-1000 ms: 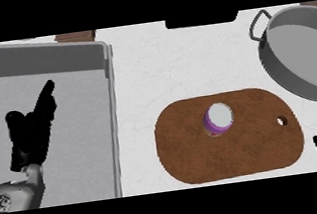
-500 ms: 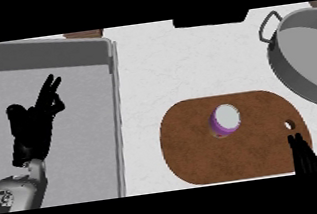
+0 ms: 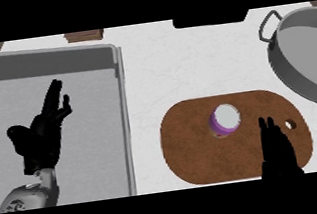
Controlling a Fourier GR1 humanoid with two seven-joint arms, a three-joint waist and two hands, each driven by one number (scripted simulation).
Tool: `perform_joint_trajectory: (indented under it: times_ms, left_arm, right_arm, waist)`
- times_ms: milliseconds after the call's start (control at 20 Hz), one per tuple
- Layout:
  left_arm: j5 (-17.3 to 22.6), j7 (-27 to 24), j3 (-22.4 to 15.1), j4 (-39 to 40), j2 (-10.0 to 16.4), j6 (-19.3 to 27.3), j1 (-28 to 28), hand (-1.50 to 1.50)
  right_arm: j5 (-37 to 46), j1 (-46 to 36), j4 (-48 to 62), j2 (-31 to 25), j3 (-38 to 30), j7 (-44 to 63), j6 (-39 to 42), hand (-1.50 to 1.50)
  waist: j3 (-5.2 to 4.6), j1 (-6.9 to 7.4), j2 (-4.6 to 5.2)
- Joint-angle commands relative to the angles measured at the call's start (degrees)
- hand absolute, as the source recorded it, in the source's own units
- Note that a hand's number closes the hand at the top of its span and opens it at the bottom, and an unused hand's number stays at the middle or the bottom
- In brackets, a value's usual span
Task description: Pick the can from the cutting board and place it in the pot
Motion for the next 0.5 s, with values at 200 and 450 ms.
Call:
perform_joint_trajectory:
  times_ms: [200,450]
  left_arm:
    - [0.6,-13.8,-1.9,-0.6,-7.6,0.2,4.7,0.00]
    - [1.0,-14.3,0.3,-0.1,-6.7,-1.7,4.3,0.00]
  right_arm:
    - [2.4,-15.0,6.0,0.7,3.4,14.0,6.3,-1.50]
    - [-0.3,-17.0,11.9,0.7,-0.4,10.8,4.2,-1.50]
  waist:
    - [0.11,-1.25,-0.07]
    - [0.18,-1.80,-0.12]
